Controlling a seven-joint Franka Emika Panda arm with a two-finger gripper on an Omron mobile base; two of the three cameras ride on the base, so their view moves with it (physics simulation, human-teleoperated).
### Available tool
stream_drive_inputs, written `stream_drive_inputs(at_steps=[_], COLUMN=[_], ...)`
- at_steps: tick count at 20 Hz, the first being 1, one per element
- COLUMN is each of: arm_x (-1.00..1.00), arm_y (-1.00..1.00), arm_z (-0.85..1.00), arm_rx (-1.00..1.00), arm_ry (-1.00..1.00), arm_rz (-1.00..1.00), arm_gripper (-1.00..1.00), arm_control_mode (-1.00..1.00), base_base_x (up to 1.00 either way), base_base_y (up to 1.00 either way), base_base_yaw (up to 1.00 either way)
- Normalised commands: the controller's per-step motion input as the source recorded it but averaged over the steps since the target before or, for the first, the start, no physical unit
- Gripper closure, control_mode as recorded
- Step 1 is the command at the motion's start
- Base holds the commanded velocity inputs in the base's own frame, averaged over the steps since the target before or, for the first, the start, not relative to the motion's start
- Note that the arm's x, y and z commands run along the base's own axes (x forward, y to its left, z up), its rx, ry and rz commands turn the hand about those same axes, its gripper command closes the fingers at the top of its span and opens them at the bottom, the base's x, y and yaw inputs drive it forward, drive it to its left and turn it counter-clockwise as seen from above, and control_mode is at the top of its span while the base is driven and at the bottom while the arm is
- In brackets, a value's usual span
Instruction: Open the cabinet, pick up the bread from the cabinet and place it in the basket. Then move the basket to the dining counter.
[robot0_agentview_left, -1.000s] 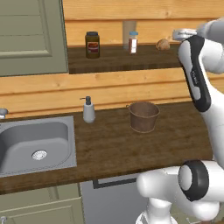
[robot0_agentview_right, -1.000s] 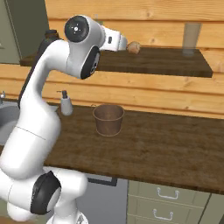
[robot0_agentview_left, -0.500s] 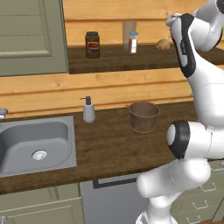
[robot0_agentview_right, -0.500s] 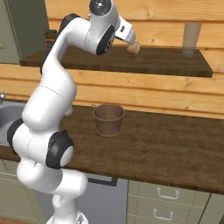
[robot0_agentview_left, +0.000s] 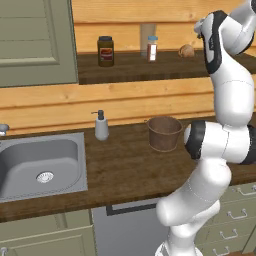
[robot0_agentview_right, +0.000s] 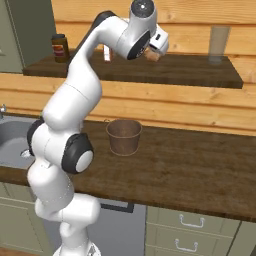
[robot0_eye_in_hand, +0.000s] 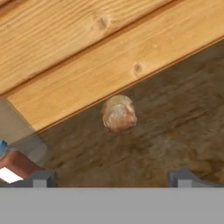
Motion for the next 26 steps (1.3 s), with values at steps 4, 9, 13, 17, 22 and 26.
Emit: stream_drive_inputs(at_steps=[4, 9, 13, 17, 22, 26], arm_x=[0.75, 0.63, 0.36, 0.6, 0.38, 0.15], arm_y=[0.0, 0.0, 0.0, 0.05, 0.0, 0.0], arm_z=[-0.18, 0.0, 0.0, -0.09, -0.03, -0.01], arm_rx=[0.0, 0.0, -0.04, -0.11, -0.13, -0.08], arm_ry=[0.0, 0.0, 0.01, 0.01, 0.03, 0.07], arm_rz=[0.0, 0.0, 0.0, 0.03, 0.03, 0.04], arm_gripper=[-1.0, -1.0, -1.0, -1.0, -1.0, -1.0], arm_control_mode=[-1.0, -1.0, -1.0, -1.0, -1.0, -1.0], base_base_x=[0.0, 0.0, 0.0, 0.0, 0.0, 0.0], base_base_y=[0.0, 0.0, 0.0, 0.0, 0.0, 0.0], base_base_yaw=[0.0, 0.0, 0.0, 0.0, 0.0, 0.0])
